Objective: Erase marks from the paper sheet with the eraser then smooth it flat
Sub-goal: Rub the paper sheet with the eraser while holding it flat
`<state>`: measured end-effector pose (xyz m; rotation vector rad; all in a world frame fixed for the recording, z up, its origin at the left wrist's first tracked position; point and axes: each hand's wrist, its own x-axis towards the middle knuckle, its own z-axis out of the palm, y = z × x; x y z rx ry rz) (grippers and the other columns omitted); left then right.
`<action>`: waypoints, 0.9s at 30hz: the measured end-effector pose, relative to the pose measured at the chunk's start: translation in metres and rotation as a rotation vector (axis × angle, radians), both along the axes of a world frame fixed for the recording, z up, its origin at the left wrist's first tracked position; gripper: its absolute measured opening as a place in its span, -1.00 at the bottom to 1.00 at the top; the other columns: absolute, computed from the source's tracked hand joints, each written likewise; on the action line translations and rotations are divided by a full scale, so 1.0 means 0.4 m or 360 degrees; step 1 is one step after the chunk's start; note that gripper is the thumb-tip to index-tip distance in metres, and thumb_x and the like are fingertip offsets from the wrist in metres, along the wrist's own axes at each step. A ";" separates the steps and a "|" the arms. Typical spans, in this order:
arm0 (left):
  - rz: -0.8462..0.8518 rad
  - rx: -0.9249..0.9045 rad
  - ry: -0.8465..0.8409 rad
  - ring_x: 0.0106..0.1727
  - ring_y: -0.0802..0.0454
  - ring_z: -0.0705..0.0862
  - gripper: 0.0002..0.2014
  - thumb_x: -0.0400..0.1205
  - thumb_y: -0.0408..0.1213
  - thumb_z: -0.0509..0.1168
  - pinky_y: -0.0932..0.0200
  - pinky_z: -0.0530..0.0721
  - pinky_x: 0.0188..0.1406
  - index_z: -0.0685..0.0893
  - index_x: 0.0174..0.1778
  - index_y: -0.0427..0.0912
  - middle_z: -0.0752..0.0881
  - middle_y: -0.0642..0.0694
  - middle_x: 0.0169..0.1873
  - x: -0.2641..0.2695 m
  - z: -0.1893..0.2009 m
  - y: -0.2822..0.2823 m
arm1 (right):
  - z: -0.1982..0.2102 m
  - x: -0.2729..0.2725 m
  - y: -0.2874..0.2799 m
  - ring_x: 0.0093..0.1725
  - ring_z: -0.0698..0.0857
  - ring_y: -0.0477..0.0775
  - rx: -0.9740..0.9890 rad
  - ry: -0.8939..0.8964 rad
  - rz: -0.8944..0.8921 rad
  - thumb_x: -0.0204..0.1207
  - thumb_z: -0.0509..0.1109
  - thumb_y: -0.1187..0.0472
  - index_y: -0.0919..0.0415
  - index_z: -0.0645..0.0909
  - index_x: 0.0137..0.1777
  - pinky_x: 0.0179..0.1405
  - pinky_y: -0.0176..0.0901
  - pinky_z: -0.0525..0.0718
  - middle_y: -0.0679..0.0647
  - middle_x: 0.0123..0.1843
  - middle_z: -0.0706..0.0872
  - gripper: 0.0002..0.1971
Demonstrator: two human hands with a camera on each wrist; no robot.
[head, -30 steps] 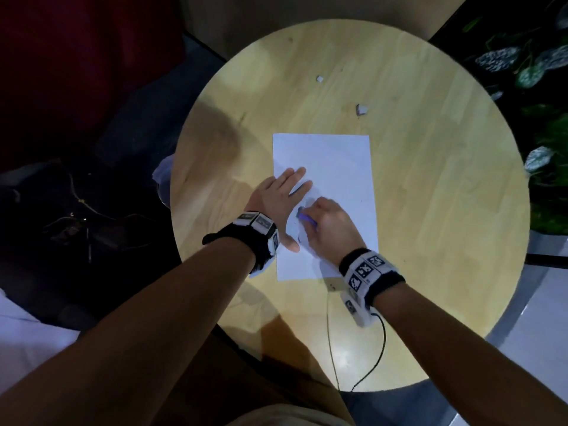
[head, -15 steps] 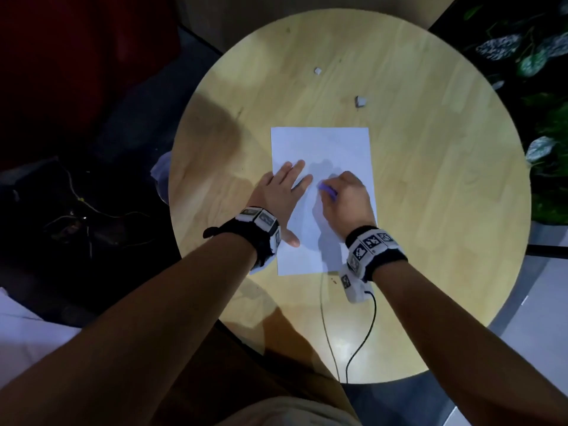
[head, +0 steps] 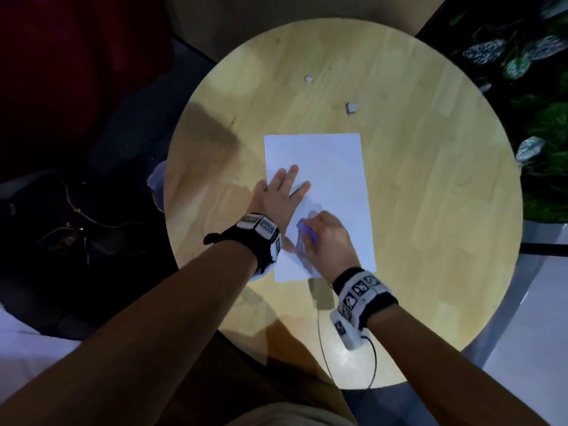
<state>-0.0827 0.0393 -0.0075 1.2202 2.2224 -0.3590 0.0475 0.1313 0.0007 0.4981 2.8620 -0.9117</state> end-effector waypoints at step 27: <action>0.0100 0.0138 -0.0135 0.76 -0.05 -0.21 0.49 0.21 0.45 0.51 -0.04 0.09 0.66 -0.33 0.73 -0.23 -0.40 -0.10 0.71 -0.020 -0.009 -0.025 | -0.009 0.004 0.056 -0.17 0.57 0.17 0.0105 0.0012 0.0555 0.37 0.46 0.47 0.28 0.71 -0.15 -0.32 -0.04 0.65 0.12 -0.18 0.60 -0.88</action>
